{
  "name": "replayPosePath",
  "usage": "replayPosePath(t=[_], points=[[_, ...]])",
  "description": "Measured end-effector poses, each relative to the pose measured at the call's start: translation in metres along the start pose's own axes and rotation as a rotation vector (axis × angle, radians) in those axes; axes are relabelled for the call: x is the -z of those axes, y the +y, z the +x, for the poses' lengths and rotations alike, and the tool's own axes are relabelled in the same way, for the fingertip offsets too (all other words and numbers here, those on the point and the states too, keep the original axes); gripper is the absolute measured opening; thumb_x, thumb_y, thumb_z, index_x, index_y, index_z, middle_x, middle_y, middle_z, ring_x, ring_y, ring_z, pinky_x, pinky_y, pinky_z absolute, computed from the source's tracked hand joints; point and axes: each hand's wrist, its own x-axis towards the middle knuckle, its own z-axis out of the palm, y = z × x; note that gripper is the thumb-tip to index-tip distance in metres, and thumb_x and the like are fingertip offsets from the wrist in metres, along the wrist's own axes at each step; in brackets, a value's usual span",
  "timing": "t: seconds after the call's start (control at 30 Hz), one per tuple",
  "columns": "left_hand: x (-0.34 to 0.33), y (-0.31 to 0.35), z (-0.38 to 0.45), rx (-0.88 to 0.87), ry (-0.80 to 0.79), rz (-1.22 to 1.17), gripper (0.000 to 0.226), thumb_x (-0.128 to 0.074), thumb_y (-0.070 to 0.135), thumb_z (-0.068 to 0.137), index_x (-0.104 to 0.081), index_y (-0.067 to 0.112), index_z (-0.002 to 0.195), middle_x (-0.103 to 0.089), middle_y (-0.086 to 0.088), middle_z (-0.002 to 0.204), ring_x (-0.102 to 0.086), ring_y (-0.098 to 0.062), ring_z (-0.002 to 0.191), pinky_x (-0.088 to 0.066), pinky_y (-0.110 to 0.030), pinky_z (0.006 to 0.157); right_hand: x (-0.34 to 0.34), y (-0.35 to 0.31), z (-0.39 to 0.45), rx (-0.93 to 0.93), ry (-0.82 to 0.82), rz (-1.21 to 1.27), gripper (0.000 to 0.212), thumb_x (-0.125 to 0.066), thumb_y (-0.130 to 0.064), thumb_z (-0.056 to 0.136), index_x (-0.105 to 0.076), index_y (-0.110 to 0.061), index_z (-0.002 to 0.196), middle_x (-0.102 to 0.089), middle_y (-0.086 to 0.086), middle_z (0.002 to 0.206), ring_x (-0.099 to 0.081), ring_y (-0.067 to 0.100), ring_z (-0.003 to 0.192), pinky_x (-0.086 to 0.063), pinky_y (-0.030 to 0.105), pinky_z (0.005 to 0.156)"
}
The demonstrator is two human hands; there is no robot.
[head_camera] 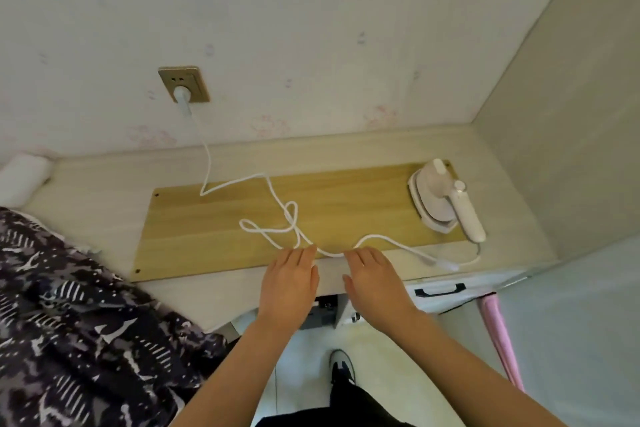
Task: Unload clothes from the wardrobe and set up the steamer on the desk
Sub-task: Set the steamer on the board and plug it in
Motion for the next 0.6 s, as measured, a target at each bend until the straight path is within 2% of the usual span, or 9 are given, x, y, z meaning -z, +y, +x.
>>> replayPosePath(t=[0.1,0.23,0.33,0.43,0.6], points=[[-0.001,0.006,-0.028,-0.092,-0.006,0.011,0.039,-0.067,0.02,0.083,-0.061,0.01,0.121,-0.067,-0.003,0.108,-0.062,-0.025,0.1,-0.054,-0.037,0.082,-0.011,-0.008,-0.037,-0.087,0.023,-0.016,0.049,-0.078,-0.022,0.071,-0.064,-0.003,0.113,-0.067,0.012,0.106,-0.063,0.035,0.104,-0.054,0.046,0.086],[-0.004,0.008,-0.077,-0.179,-0.04,0.035,0.043,-0.046,0.03,0.092,-0.058,0.01,0.128,-0.061,-0.005,0.128,-0.055,-0.027,0.122,-0.048,-0.041,0.099,-0.026,-0.026,-0.095,-0.209,0.031,-0.053,0.052,-0.077,-0.028,0.075,-0.063,-0.003,0.119,-0.067,0.012,0.114,-0.06,0.034,0.113,-0.053,0.047,0.089],[-0.002,0.019,-0.105,-0.262,-0.095,-0.019,0.044,-0.058,0.027,0.091,-0.055,0.011,0.132,-0.056,-0.005,0.135,-0.049,-0.026,0.129,-0.044,-0.043,0.104,-0.026,-0.04,-0.136,-0.288,0.034,-0.095,0.051,-0.075,-0.033,0.076,-0.064,-0.004,0.117,-0.067,0.011,0.114,-0.061,0.033,0.113,-0.053,0.046,0.09],[0.006,0.039,-0.124,-0.353,-0.138,-0.034,0.048,-0.065,0.025,0.087,-0.054,0.011,0.131,-0.058,-0.007,0.133,-0.05,-0.027,0.128,-0.043,-0.042,0.104,-0.026,-0.044,-0.176,-0.354,0.051,-0.093,0.053,-0.067,-0.034,0.084,-0.057,-0.003,0.125,-0.062,0.013,0.124,-0.053,0.036,0.122,-0.048,0.049,0.096],[0.019,0.07,-0.155,-0.455,-0.216,-0.052,0.049,-0.06,0.026,0.091,-0.048,0.013,0.137,-0.052,-0.006,0.139,-0.042,-0.026,0.134,-0.042,-0.044,0.106,-0.021,-0.05,-0.241,-0.502,0.099,-0.088,0.056,-0.057,-0.039,0.09,-0.05,-0.004,0.133,-0.054,0.014,0.135,-0.045,0.034,0.13,-0.04,0.048,0.106]])
